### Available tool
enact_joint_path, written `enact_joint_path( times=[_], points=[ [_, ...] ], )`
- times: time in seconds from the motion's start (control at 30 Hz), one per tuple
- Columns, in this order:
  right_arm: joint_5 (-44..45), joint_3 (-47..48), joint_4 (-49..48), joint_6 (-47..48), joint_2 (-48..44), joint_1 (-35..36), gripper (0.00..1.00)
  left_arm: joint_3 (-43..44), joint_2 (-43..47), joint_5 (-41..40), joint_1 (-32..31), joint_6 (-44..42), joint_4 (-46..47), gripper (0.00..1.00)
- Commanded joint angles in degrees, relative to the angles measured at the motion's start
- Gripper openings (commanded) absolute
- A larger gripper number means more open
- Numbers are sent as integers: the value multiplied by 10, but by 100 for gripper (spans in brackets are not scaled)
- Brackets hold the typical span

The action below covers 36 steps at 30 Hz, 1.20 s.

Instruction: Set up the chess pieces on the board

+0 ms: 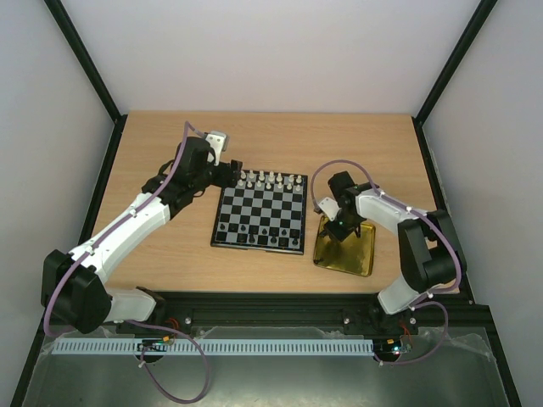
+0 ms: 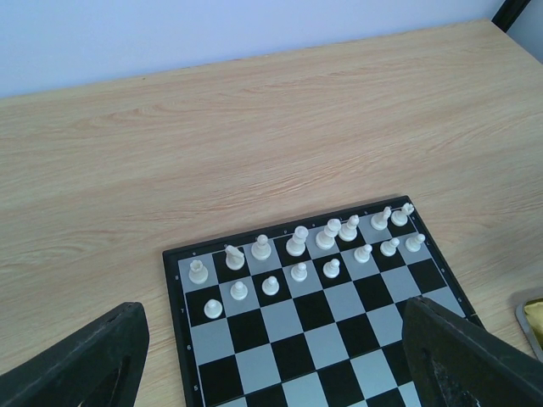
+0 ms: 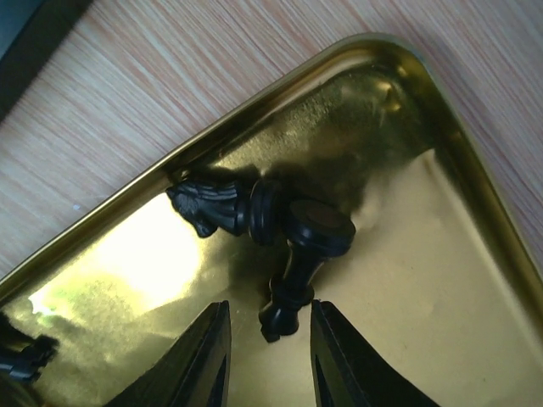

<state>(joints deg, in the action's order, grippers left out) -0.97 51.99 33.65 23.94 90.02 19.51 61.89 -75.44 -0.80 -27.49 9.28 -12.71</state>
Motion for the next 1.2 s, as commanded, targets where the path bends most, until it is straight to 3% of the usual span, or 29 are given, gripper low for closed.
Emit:
enact_joint_path(
  times=[0.0,0.3,0.7,0.8,0.93,1.03,1.17],
  points=[
    [0,-8,-9,-5,27,-2,26,15,-4,6,-3,0,-3,85],
    [18,-25,-12,4,27,-2,8,15,-5,11,-4,1,-2,85],
    [32,-20,52,8,-59,-3,5,13,-17,40,-12,6,6,85],
    [-1,4,91,18,-93,-3,7,11,-37,108,-18,30,22,85],
    [-59,34,114,29,-113,1,9,25,-100,260,-30,115,44,84],
    [-107,59,117,26,-115,10,10,19,-144,370,-40,193,93,77],
    [-152,74,103,18,-119,39,10,-26,-176,450,-55,290,198,69]
  ],
)
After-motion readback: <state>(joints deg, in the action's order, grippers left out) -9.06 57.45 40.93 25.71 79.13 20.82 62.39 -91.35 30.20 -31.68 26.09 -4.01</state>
